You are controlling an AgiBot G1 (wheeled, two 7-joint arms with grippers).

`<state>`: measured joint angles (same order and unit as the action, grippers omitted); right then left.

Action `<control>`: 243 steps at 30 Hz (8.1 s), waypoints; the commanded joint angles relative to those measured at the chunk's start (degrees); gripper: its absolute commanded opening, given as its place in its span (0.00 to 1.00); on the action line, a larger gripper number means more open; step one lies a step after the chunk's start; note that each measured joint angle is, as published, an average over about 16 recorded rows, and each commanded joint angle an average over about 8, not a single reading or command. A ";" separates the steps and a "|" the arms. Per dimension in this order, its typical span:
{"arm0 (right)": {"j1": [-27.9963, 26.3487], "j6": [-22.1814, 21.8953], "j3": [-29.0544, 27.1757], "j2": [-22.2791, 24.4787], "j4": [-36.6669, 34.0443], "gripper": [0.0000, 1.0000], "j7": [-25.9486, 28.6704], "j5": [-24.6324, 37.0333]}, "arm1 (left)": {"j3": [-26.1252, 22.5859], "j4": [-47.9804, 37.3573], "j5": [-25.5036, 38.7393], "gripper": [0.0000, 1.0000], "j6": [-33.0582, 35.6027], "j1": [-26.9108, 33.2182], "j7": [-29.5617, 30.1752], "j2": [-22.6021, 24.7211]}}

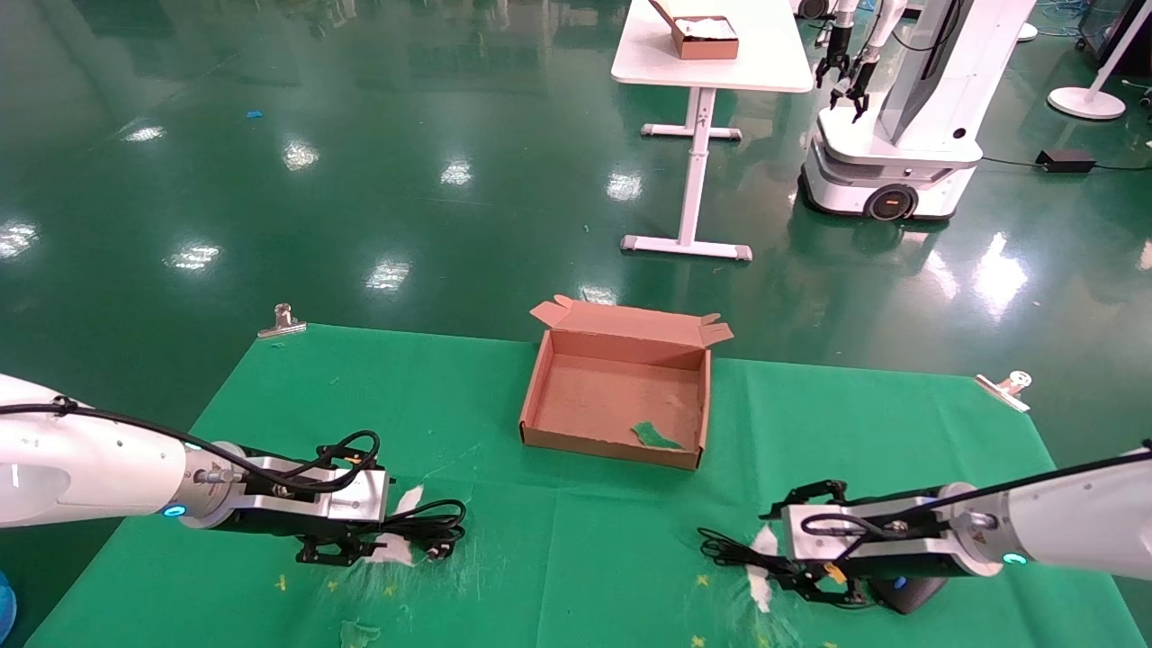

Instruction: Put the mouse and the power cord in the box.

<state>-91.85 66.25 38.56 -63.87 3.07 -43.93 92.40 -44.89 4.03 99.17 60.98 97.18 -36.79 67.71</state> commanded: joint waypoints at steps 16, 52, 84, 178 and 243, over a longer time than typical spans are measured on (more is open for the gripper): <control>0.07 0.05 0.06 0.06 0.20 0.00 0.06 0.02 | 0.00 0.13 0.00 0.00 0.03 -0.07 0.10 -0.05; -11.16 2.14 -6.56 6.29 11.36 0.00 6.36 -8.74 | 10.32 -9.45 -15.47 0.00 6.66 18.21 28.49 -0.91; 0.86 -25.67 -8.37 -13.90 2.38 1.00 4.18 -14.06 | 9.76 -3.55 -15.13 0.00 4.00 19.02 27.73 -0.81; 10.56 11.84 -16.86 22.11 42.12 1.00 31.07 -36.15 | 11.48 48.91 -40.51 1.00 6.75 -18.87 55.48 -13.60; 30.39 19.48 -22.55 28.88 70.62 1.00 54.74 -50.63 | 28.84 69.47 -57.30 1.00 24.65 -35.58 47.56 -32.65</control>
<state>-61.46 85.73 16.01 -34.99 73.70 10.81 41.77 -16.04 73.51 41.87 85.64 61.59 10.77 35.06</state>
